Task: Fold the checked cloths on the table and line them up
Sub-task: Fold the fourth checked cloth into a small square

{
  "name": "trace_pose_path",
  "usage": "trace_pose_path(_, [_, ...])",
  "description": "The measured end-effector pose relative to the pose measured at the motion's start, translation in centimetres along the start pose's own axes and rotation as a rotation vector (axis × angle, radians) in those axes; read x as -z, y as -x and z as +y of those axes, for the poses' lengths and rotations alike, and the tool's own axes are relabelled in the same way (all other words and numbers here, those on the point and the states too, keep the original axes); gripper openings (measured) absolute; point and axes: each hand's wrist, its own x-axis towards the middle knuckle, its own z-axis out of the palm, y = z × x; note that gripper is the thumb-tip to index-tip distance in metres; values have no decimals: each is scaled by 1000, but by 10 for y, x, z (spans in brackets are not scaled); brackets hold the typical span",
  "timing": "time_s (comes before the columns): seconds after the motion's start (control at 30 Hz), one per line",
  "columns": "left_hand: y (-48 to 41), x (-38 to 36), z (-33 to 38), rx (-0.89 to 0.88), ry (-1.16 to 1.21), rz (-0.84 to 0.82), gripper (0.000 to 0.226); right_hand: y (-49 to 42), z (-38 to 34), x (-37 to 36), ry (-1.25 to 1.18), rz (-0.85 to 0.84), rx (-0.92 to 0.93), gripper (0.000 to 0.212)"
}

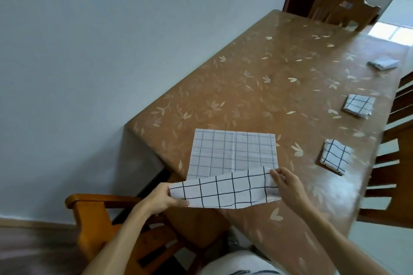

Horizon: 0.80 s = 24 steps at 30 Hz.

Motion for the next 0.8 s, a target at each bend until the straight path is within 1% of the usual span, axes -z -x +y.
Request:
trace_pose_path(0.07, [-6,-4,1,-10,138,133,32,0,-3,3,-49,22,-52,18])
trace_pose_path(0.13, [-16,-6,9,-31,169,254,18,-1,-6,6,-81,13,-86,32])
trace_pose_path(0.17, [-20,-7,14,-36,165,284,15,-1,-9,7,-88,-4,-94,40])
trace_pose_path(0.23, [-37,-6,21,-21,148,326,13,-8,-10,9,-136,-78,-125,50])
trace_pose_path(0.27, [-47,-5,24,-16,154,344,12,-14,-6,9,-157,-118,-146,58])
trace_pose_path(0.3, [-56,-3,28,-13,156,356,11,-21,-3,9,-148,-134,-167,67])
trace_pose_path(0.33, [-67,1,30,-13,147,366,12,-29,3,10,-124,-133,-182,72])
trace_pose_path(0.43, [-96,7,42,9,87,391,14,-53,15,13,-179,-142,-263,77])
trace_pose_path(0.57, [-139,15,63,53,-3,445,7,-86,23,5,-222,-154,-360,90])
trace_pose_path(0.6, [-149,16,68,71,-22,444,6,-94,25,4,-216,-149,-359,87])
trace_pose_path(0.7, [-175,14,80,87,-102,453,7,-116,36,-2,-180,-58,-355,59])
trace_pose_path(0.73, [-185,14,81,96,-139,463,14,-122,37,-3,-190,-18,-360,56])
trace_pose_path(0.8, [-199,16,82,140,-234,478,27,-134,45,-6,-180,32,-392,55])
